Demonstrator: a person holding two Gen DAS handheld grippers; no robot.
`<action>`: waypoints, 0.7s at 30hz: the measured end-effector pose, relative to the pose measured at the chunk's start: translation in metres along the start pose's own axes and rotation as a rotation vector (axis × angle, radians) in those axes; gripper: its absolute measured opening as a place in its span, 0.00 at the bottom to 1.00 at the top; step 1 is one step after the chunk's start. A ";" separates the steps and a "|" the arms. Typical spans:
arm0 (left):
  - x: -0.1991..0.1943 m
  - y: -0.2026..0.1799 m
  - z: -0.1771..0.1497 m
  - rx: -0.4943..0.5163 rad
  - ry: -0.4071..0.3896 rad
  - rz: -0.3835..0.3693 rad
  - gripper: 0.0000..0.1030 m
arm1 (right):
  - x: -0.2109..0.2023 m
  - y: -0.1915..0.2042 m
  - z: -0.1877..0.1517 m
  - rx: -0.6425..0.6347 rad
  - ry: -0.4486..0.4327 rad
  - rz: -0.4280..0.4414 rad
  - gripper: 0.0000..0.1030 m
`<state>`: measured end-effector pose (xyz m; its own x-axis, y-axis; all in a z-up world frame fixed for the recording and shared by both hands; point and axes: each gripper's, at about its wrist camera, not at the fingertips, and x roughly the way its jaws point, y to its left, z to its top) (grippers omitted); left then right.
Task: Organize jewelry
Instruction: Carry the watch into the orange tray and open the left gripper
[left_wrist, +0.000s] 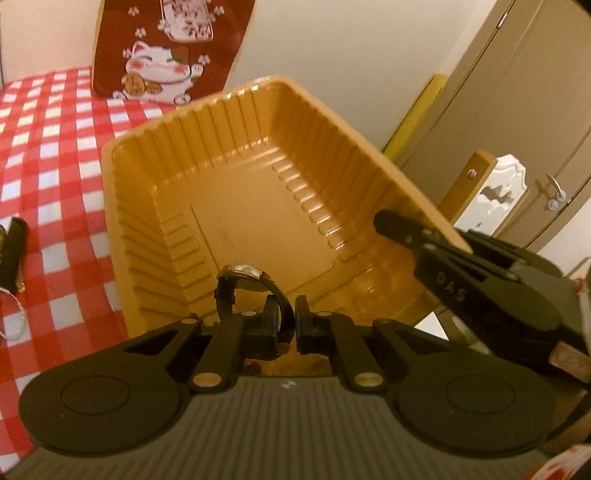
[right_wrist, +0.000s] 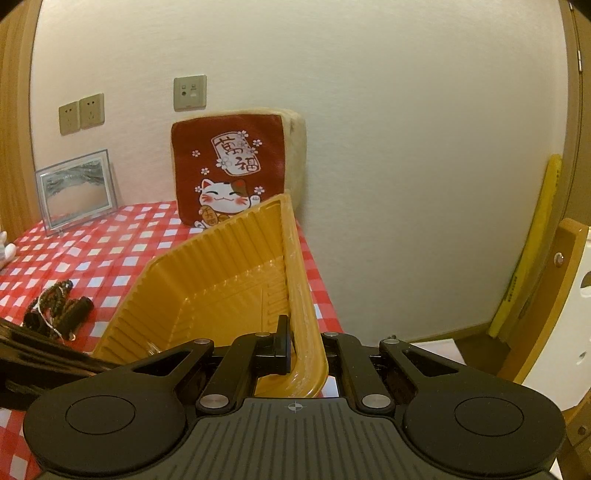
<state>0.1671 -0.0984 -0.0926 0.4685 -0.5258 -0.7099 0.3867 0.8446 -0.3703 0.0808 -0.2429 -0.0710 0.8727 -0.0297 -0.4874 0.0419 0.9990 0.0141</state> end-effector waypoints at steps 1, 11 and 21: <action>0.002 0.001 0.000 0.000 0.005 0.005 0.09 | 0.000 0.000 0.000 0.000 0.000 0.000 0.05; -0.027 -0.004 0.002 0.029 -0.092 0.031 0.21 | 0.002 -0.001 -0.002 0.000 0.003 -0.001 0.05; -0.073 0.032 -0.021 -0.069 -0.144 0.198 0.24 | 0.004 -0.002 -0.003 0.002 0.008 0.000 0.05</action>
<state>0.1285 -0.0312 -0.0648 0.6400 -0.3545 -0.6817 0.2233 0.9347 -0.2765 0.0825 -0.2449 -0.0753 0.8688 -0.0298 -0.4943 0.0431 0.9990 0.0154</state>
